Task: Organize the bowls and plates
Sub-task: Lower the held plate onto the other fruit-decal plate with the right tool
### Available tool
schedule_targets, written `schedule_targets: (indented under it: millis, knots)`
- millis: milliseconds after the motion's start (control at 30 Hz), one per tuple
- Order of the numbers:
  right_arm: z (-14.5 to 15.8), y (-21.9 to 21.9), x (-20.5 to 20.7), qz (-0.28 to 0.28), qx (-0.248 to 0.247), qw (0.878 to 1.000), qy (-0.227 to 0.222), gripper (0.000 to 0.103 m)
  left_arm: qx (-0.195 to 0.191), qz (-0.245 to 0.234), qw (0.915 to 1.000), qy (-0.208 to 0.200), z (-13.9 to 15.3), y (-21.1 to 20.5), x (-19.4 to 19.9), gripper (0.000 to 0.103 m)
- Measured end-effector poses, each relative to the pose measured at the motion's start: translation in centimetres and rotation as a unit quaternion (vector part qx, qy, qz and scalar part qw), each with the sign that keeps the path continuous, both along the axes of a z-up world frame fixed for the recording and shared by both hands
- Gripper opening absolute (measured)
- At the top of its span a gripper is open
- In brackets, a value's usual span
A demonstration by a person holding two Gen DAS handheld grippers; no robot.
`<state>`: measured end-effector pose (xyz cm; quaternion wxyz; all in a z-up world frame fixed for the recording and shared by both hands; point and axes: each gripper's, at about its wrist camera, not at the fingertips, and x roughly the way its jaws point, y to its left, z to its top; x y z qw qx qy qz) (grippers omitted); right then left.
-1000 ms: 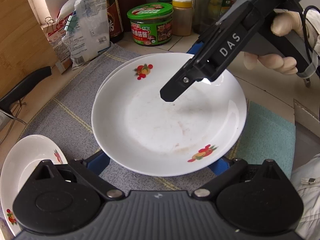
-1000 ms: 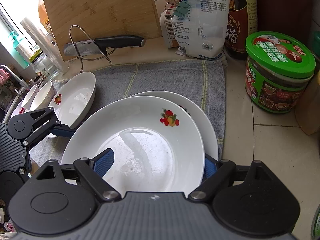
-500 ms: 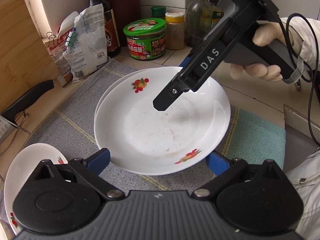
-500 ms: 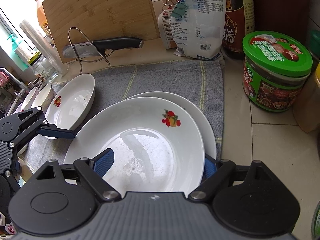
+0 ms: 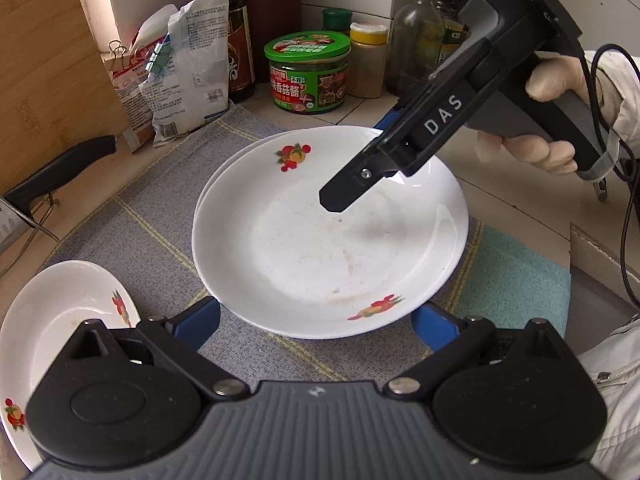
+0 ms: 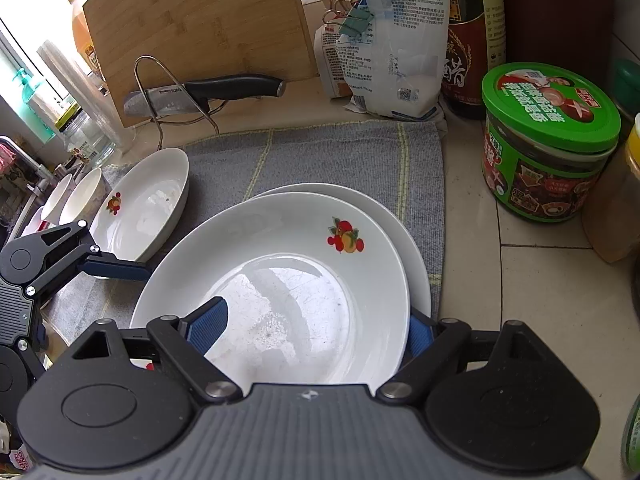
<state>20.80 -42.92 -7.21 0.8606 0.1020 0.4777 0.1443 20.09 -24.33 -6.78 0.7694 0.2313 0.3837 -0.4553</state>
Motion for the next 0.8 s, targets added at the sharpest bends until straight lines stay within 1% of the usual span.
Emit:
schedule_targets:
  millis: [100, 200, 267, 500, 633, 800]
  knots:
    - [0.1, 0.1, 0.1, 0.001, -0.002, 1.0, 0.0, 0.092, 0.005, 0.005, 1.0, 0.005, -0.3, 0.0, 0.4, 0.101]
    - [0.1, 0.1, 0.1, 0.001, -0.003, 1.0, -0.001, 0.092, -0.004, 0.012, 0.9994, 0.031, -0.4, 0.2, 0.8, 0.101]
    - [0.1, 0.1, 0.1, 0.001, -0.004, 1.0, 0.0, 0.092, -0.007, 0.009, 0.9995, 0.03, -0.4, 0.1, 0.7, 0.101]
    - [0.2, 0.1, 0.2, -0.002, -0.007, 1.0, 0.006, 0.093, 0.003, 0.005, 0.9997, 0.025, -0.7, -0.5, 0.9, 0.101]
    - [0.5, 0.2, 0.3, -0.002, -0.014, 1.0, 0.008, 0.093, 0.002, 0.005, 0.9996, 0.029, -0.9, -0.6, 1.2, 0.101]
    - [0.7, -0.1, 0.4, -0.011, -0.011, 1.0, 0.01, 0.094, 0.005, 0.0, 0.9995, 0.03, -1.4, -1.0, 1.4, 0.102]
